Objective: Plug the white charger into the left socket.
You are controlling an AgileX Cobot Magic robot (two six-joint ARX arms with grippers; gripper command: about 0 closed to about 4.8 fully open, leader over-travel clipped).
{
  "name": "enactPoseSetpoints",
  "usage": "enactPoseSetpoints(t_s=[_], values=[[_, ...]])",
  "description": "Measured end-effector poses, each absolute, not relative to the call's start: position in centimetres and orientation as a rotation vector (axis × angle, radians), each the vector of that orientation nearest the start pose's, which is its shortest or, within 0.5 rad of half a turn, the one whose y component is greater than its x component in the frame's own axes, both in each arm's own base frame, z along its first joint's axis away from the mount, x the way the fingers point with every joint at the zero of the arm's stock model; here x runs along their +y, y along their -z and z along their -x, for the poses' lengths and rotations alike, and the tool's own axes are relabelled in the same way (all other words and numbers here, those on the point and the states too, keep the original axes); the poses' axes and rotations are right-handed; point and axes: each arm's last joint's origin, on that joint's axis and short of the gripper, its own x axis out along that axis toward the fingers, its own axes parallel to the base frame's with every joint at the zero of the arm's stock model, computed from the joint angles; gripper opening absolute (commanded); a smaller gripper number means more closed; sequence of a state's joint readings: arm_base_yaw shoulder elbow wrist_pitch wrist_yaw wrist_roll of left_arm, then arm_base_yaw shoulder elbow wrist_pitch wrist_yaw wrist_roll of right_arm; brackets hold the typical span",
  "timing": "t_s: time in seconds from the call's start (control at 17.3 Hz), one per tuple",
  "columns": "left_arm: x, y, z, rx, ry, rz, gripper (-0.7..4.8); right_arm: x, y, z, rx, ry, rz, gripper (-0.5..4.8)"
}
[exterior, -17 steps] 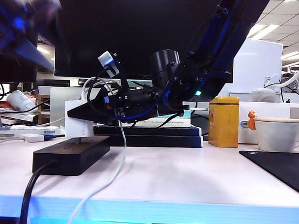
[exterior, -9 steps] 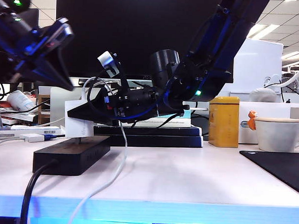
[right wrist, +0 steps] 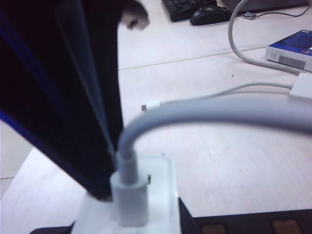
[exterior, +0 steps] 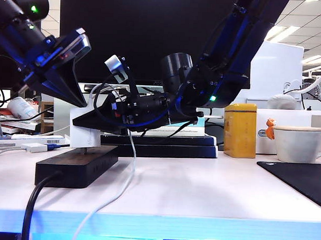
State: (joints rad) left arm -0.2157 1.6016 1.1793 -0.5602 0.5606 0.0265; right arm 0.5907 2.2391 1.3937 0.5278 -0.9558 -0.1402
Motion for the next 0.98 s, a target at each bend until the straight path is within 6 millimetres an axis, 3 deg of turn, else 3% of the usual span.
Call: enactPoseSetpoints(t_s=[0.46, 0.98], values=[[-9.6, -24.2, -31.8, 0.983, 0.762, 0.099, -0.06, 27.9, -14.1, -37.9, 0.281, -1.552, 0.040, 1.68], [-9.4, -24.3, -31.5, 1.017, 0.727, 0.058, -0.06, 28.6, -14.3, -37.4, 0.294, -1.551, 0.069, 1.65]])
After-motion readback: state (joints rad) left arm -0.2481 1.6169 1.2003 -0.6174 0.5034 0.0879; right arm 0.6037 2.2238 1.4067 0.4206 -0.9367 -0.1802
